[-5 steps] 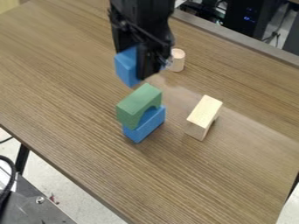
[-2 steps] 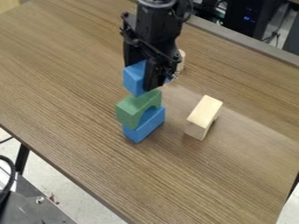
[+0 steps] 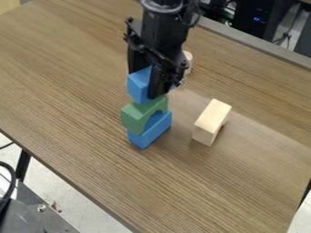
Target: Put the blue block on top of the green arch
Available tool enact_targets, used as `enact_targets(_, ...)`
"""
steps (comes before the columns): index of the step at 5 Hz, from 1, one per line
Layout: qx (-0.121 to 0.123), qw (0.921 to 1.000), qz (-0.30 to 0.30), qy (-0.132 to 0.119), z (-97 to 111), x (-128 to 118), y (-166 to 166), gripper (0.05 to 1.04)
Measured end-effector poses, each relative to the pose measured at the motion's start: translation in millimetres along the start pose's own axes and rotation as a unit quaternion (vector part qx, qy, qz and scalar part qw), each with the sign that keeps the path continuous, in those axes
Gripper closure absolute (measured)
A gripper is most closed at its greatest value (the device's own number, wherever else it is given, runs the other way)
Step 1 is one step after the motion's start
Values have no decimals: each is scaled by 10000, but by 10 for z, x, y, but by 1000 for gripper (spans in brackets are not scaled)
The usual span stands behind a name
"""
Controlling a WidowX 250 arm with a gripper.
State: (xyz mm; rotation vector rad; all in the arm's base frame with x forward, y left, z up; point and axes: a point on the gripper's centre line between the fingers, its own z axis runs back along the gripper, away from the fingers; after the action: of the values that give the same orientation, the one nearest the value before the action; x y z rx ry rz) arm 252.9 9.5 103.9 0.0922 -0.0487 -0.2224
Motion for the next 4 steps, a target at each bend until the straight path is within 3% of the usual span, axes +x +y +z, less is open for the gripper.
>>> enact_targets(4, -10, 9998, 212, 67, -67, -84, -23, 513)
